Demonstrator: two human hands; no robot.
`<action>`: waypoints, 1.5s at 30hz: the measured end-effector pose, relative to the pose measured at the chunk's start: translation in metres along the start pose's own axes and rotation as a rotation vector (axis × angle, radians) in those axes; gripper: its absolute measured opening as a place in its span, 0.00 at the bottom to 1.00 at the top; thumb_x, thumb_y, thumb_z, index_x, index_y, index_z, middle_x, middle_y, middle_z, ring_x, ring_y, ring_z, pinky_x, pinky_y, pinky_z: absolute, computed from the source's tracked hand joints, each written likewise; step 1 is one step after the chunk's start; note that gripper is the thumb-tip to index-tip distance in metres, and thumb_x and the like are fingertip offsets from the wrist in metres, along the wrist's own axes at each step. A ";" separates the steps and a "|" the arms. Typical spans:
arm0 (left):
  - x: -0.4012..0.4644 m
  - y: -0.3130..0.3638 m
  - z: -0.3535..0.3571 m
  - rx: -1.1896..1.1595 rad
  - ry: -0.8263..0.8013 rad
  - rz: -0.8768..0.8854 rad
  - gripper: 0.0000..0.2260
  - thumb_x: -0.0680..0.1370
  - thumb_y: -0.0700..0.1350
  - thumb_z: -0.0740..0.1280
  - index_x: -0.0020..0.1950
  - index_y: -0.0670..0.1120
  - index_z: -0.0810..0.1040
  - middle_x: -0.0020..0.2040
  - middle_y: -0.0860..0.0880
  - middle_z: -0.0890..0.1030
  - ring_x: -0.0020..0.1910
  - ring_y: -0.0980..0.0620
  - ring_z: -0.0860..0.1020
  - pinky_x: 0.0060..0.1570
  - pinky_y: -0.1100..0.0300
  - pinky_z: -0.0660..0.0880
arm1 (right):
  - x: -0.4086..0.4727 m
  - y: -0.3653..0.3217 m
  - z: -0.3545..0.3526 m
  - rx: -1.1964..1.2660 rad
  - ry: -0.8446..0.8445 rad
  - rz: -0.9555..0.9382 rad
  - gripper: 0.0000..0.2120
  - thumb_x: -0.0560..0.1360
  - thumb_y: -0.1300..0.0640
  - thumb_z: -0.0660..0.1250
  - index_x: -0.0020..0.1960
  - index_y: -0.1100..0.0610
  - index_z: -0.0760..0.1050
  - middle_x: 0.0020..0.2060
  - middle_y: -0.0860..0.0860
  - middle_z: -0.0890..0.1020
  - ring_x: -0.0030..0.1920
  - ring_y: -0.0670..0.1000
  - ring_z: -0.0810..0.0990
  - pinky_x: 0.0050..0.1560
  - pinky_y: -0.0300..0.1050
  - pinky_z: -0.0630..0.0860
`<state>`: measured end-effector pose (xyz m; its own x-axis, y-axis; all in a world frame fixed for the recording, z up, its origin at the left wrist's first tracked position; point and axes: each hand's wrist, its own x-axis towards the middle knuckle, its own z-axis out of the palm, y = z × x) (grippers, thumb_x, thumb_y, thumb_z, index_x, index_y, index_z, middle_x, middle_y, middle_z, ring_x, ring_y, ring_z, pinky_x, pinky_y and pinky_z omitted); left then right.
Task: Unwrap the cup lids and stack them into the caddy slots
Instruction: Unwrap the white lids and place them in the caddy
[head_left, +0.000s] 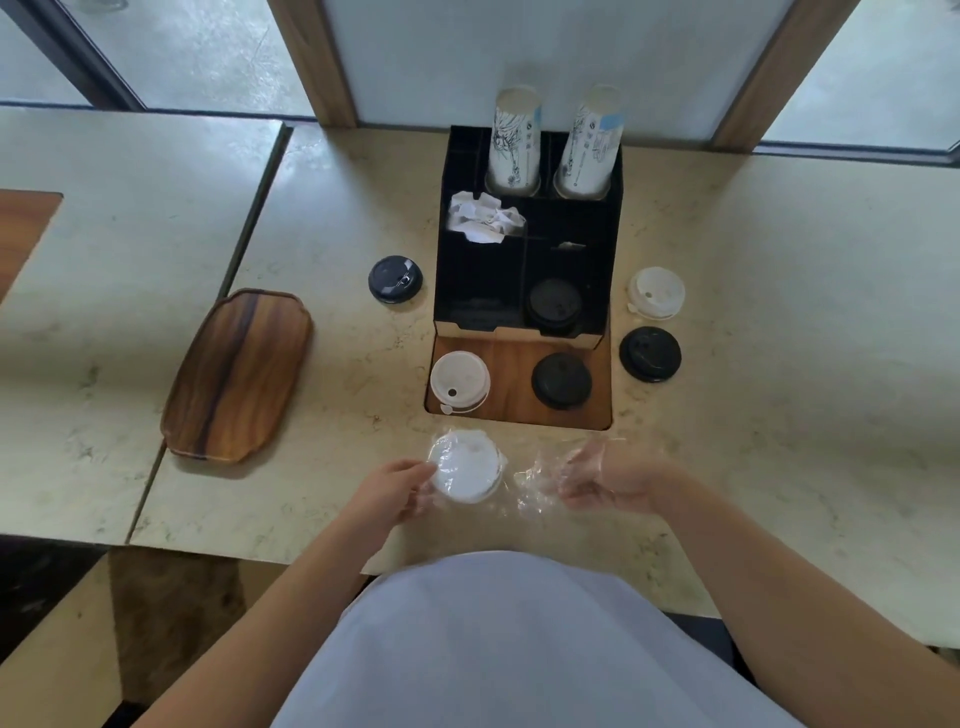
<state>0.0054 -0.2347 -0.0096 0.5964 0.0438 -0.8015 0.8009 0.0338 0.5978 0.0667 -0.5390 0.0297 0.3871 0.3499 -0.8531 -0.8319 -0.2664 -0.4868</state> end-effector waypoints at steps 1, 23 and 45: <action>0.000 0.000 0.004 0.026 -0.008 0.000 0.08 0.80 0.46 0.70 0.51 0.42 0.83 0.36 0.46 0.81 0.37 0.47 0.77 0.37 0.60 0.75 | 0.001 0.001 0.003 -0.020 0.027 -0.001 0.07 0.76 0.69 0.71 0.54 0.68 0.79 0.46 0.61 0.85 0.46 0.54 0.85 0.51 0.48 0.83; -0.005 0.011 0.027 0.081 -0.080 0.085 0.10 0.76 0.38 0.71 0.56 0.39 0.78 0.43 0.41 0.83 0.36 0.49 0.83 0.38 0.57 0.81 | -0.013 0.015 -0.001 0.109 -0.060 -0.102 0.10 0.78 0.75 0.62 0.46 0.65 0.79 0.53 0.61 0.79 0.37 0.51 0.81 0.48 0.53 0.81; -0.015 0.027 0.030 0.038 -0.144 0.148 0.09 0.75 0.42 0.77 0.51 0.41 0.82 0.41 0.45 0.85 0.37 0.51 0.82 0.40 0.56 0.78 | -0.019 0.009 0.012 0.336 -0.139 -0.154 0.16 0.66 0.71 0.75 0.51 0.61 0.75 0.42 0.55 0.82 0.32 0.51 0.78 0.28 0.39 0.75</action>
<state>0.0194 -0.2640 0.0185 0.7067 -0.0974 -0.7008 0.7041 0.0000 0.7101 0.0469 -0.5378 0.0436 0.4792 0.4871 -0.7301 -0.8611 0.0997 -0.4986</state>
